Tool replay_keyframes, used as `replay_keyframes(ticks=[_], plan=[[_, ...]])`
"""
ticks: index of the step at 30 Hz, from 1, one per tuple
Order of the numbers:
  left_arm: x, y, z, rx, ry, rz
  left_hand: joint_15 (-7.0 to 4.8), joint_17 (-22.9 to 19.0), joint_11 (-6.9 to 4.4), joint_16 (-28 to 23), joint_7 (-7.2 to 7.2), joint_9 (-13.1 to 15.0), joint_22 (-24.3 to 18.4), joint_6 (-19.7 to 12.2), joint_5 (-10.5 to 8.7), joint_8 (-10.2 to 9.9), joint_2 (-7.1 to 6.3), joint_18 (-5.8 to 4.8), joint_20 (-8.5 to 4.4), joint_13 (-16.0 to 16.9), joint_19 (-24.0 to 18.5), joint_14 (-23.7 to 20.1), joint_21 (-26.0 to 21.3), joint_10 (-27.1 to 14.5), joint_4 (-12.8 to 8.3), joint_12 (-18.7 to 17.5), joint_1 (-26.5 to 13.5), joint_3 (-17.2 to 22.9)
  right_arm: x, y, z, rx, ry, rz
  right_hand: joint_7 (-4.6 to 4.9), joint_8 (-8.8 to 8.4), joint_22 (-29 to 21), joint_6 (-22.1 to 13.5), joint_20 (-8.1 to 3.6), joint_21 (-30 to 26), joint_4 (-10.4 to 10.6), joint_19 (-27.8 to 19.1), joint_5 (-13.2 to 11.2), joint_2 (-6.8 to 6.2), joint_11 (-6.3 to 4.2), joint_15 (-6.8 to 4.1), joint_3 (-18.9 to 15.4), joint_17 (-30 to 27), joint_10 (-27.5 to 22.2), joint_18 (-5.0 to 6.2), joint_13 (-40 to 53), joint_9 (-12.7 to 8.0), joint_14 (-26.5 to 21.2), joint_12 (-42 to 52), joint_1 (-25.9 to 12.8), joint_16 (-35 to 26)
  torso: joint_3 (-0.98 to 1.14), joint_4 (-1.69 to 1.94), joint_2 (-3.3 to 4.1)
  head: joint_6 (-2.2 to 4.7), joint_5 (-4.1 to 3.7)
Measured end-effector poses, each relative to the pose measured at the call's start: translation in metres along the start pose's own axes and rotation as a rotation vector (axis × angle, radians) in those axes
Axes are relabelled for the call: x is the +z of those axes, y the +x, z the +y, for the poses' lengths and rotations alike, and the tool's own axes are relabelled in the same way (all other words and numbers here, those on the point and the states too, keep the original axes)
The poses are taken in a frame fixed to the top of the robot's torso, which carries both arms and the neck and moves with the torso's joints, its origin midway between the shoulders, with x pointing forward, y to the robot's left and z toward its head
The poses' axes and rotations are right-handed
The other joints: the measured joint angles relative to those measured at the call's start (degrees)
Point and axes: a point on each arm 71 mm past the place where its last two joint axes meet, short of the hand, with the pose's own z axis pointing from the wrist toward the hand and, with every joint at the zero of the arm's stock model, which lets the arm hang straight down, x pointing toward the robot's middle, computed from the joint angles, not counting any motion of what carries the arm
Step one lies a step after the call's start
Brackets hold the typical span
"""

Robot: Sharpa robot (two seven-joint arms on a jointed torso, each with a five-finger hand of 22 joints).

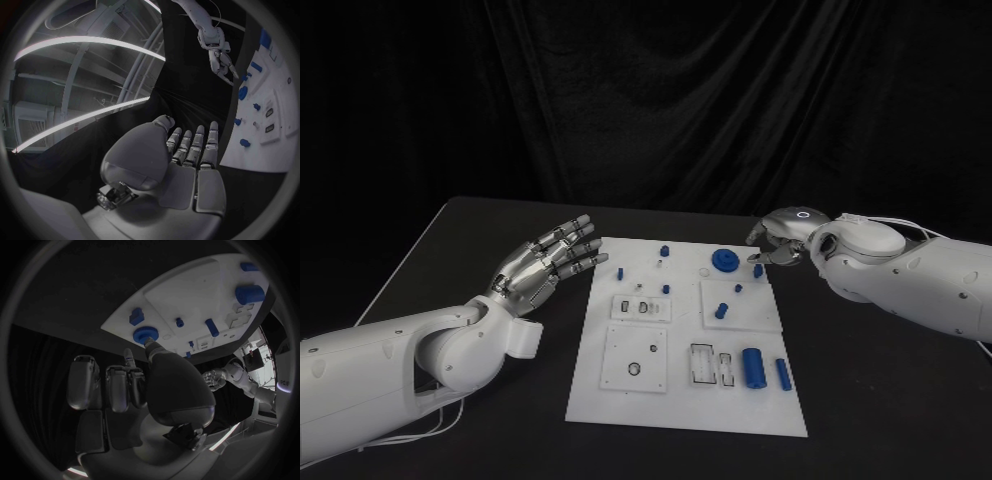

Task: Assemble the parts on the task board

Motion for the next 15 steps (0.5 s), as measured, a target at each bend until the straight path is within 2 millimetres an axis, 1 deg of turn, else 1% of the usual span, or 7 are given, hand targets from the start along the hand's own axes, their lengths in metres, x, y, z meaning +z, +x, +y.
replay_keyframes(ticks=[5, 8, 9, 10, 14, 15], plan=[[0.0, 0.0, 0.0, -0.001, 0.0, 0.001, 0.0, 0.0, 0.0, 0.0, 0.2, 0.0, 0.0, -0.2, 0.0, 0.0, 0.0, 0.0, 0.0, 0.0, 0.0, 0.0, 0.0, 0.0, 0.0, 0.0, 0.0, 0.0, 0.003, 0.0, 0.004, 0.0, -0.004, 0.0, -0.21, -0.23, 0.0, -0.2, 0.0, -0.2, 0.0, 0.0, 0.5, 0.0, 0.0, 0.0, 0.0, 0.0, 0.0, 0.01, 0.0, -0.1, 0.0, 0.0, 0.0, -0.2, 0.01, -0.04, -0.01, 0.11, 0.03], [0.0, 0.0, 0.0, -0.002, 0.0, 0.002, 0.0, 0.0, 0.0, 0.0, 0.4, 0.0, 0.0, 0.0, 0.0, 0.0, 0.0, 0.0, 0.0, 0.0, 0.0, 0.0, 0.0, 0.0, 0.0, 0.4, 0.0, 0.3, 0.006, 0.0, 0.006, -0.001, -0.007, 0.0, -0.33, -0.23, 0.0, -0.5, 0.0, -0.2, -0.2, 0.0, 1.2, 0.0, 0.0, 0.0, -0.2, 0.0, 0.0, 0.01, 0.0, -0.2, 0.0, 0.0, 0.0, -0.1, 0.01, -0.07, -0.03, -0.01, 0.03], [0.0, 0.0, 0.0, -0.002, 0.0, 0.002, 0.0, 0.0, 0.0, 0.1, 0.4, 0.0, 0.0, 0.0, 0.0, 0.0, 0.0, 0.0, 0.0, 0.0, 0.0, 0.0, 0.0, 0.0, 0.0, 0.4, 0.0, 0.3, 0.007, 0.0, 0.007, -0.002, -0.008, 0.0, -0.27, -0.23, 0.0, -0.7, -0.03, 0.1, -0.3, 0.0, 1.4, 0.0, 0.0, 0.0, -0.1, 0.0, 0.0, -0.13, 0.0, -0.2, 0.0, 0.0, 0.0, 0.7, -0.01, -0.07, -0.03, -0.08, 0.04], [0.0, 0.0, 0.0, -0.003, 0.0, 0.003, 0.0, 0.0, 0.0, 0.3, 0.4, 0.0, 0.0, 0.0, 0.0, 0.0, 0.0, 0.0, 0.0, 0.0, 0.0, 0.0, 0.0, 0.0, 0.0, 0.4, 0.0, 0.3, 0.008, 0.0, 0.007, -0.002, -0.008, 0.0, -0.19, -0.23, 0.0, -0.8, -0.19, 0.6, -0.5, 0.3, 1.7, 0.0, 0.0, 0.0, 0.0, 0.0, 0.0, -0.93, 0.0, -0.3, 0.0, 0.0, 0.0, 1.2, -0.02, -0.08, -0.03, -0.11, 0.04], [0.0, 0.001, 0.0, -0.005, 0.0, 0.006, 0.0, 0.0, 0.0, 0.3, 0.4, 0.0, 0.0, 0.0, 0.0, 0.0, 0.0, 0.01, 0.0, 0.0, 0.0, 0.0, 0.0, 0.0, 0.0, 0.4, 0.0, 0.3, 0.012, 0.002, 0.009, -0.004, -0.006, 0.002, -0.19, -0.23, 0.0, -0.8, -0.1, 1.3, -0.7, 0.8, 2.0, 0.0, 0.0, 0.0, -0.1, 0.0, 0.0, -0.9, 0.0, -0.3, 0.0, 0.0, 0.0, 2.2, -0.05, -0.08, -0.02, -0.27, 0.01], [0.0, 0.001, 0.0, -0.005, 0.0, 0.007, 0.0, 0.0, 0.0, 0.3, 0.4, 0.0, 0.0, 0.0, 0.0, 0.0, 0.0, 0.01, 0.0, 0.0, 0.0, 0.0, 0.0, 0.0, 0.0, 0.4, 0.0, 0.3, 0.013, 0.003, 0.01, -0.005, -0.006, 0.004, -0.04, -0.24, 0.0, -1.0, -0.09, 1.4, -0.7, 0.9, 2.1, 0.0, 0.0, 0.0, -0.1, 0.0, 0.0, -0.91, 0.0, -0.4, 0.0, 0.0, 0.0, 2.2, -0.05, -0.08, -0.02, -0.3, 0.0]])
